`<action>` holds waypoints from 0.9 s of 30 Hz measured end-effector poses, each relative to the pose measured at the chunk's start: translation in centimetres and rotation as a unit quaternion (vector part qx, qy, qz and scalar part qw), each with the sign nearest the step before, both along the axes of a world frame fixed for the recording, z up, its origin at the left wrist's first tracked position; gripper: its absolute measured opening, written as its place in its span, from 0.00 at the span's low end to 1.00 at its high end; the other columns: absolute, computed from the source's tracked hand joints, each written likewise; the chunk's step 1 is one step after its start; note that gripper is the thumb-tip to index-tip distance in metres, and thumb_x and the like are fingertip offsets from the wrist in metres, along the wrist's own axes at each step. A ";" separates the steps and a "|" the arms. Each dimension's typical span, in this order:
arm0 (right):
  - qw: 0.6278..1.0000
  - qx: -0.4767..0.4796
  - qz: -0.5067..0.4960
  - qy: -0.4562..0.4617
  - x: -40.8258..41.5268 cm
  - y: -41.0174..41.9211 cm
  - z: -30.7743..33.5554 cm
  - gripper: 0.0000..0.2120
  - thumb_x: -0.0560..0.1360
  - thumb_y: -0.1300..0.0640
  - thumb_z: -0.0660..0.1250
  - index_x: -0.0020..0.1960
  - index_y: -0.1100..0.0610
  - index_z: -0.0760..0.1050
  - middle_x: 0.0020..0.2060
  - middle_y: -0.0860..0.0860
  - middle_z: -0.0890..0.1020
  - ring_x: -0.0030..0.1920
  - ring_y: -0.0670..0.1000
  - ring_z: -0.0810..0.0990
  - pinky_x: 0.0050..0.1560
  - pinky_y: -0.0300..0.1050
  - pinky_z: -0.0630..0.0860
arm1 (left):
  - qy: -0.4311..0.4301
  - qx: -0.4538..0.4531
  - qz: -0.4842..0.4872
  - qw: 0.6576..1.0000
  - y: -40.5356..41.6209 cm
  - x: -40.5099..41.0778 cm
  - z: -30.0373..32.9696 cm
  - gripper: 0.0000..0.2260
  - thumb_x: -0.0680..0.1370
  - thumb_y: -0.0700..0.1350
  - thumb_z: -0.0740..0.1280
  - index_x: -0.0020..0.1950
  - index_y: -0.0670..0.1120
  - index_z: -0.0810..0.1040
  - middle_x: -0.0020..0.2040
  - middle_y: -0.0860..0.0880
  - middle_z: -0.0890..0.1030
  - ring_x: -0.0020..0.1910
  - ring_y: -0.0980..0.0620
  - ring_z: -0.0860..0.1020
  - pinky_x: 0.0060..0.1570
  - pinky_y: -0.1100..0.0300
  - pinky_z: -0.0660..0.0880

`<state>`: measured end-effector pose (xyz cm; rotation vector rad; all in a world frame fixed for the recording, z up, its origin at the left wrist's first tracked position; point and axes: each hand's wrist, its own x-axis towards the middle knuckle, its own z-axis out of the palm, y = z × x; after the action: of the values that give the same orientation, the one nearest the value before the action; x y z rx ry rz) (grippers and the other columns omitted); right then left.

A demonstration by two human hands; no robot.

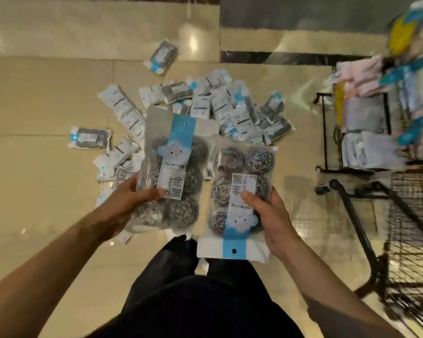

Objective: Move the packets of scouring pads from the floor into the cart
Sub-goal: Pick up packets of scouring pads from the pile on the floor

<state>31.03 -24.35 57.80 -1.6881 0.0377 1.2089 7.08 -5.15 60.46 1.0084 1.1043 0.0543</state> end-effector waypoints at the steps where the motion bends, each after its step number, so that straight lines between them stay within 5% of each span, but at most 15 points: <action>1: 1.000 0.011 -0.007 -0.005 0.2 -0.4 1.5 0.17 0.77 0.64 0.75 0.65 0.54 0.81 0.56 0.53 0.89 0.58 0.57 0.87 0.58 0.54 0.84 | 0.000 0.011 -0.009 1.000 0.1 0.6 1.4 0.18 0.75 0.37 0.71 0.64 0.47 0.77 0.52 0.49 0.89 0.48 0.52 0.88 0.46 0.61 0.82; 6: 0.997 0.051 -0.048 -0.026 1.5 -2.2 5.2 0.17 0.76 0.63 0.76 0.62 0.51 0.82 0.55 0.52 0.89 0.58 0.57 0.87 0.65 0.63 0.81 | -0.020 0.028 -0.016 0.999 -0.2 3.7 5.2 0.21 0.76 0.41 0.73 0.68 0.46 0.75 0.59 0.42 0.87 0.58 0.38 0.85 0.61 0.40 0.80; 10: 0.992 0.067 -0.102 -0.041 2.0 -3.2 6.6 0.19 0.74 0.62 0.78 0.63 0.51 0.81 0.55 0.51 0.89 0.58 0.57 0.87 0.67 0.65 0.79 | -0.051 0.006 -0.021 0.998 -1.2 5.9 6.5 0.22 0.75 0.39 0.72 0.69 0.43 0.75 0.61 0.37 0.85 0.58 0.35 0.84 0.65 0.36 0.77; 17: 0.966 0.076 -0.242 -0.048 0.5 -6.4 9.3 0.17 0.77 0.62 0.74 0.64 0.53 0.81 0.54 0.53 0.89 0.55 0.59 0.88 0.61 0.62 0.82 | -0.103 -0.034 -0.143 0.984 -0.1 9.8 8.6 0.20 0.77 0.35 0.68 0.69 0.40 0.75 0.59 0.36 0.86 0.56 0.36 0.86 0.46 0.51 0.86; 20: 0.947 0.075 -0.308 -0.044 -1.1 -8.6 10.5 0.17 0.77 0.59 0.74 0.65 0.53 0.80 0.54 0.56 0.89 0.55 0.62 0.88 0.55 0.60 0.83 | -0.111 -0.042 -0.216 0.969 0.4 12.2 8.8 0.21 0.76 0.34 0.69 0.69 0.38 0.76 0.59 0.36 0.86 0.55 0.37 0.86 0.46 0.53 0.86; 23: 0.922 0.068 -0.378 -0.056 -2.1 -11.1 11.4 0.25 0.68 0.52 0.78 0.63 0.53 0.81 0.55 0.57 0.89 0.56 0.63 0.87 0.61 0.65 0.82 | -0.118 -0.050 -0.292 0.948 -0.3 15.9 9.2 0.30 0.69 0.42 0.80 0.69 0.39 0.76 0.59 0.36 0.86 0.55 0.37 0.86 0.46 0.51 0.86; 27: 0.872 0.068 -0.481 -0.059 -2.2 -15.6 12.2 0.16 0.76 0.63 0.74 0.62 0.54 0.81 0.53 0.55 0.90 0.55 0.60 0.88 0.61 0.61 0.83 | -0.110 -0.037 -0.379 0.918 -3.9 21.6 10.0 0.20 0.72 0.38 0.70 0.65 0.42 0.78 0.56 0.39 0.87 0.51 0.41 0.87 0.51 0.48 0.81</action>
<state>28.80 -39.95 70.00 -1.3160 0.6296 0.3366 28.73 -9.08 70.44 1.2685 0.4516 -0.4870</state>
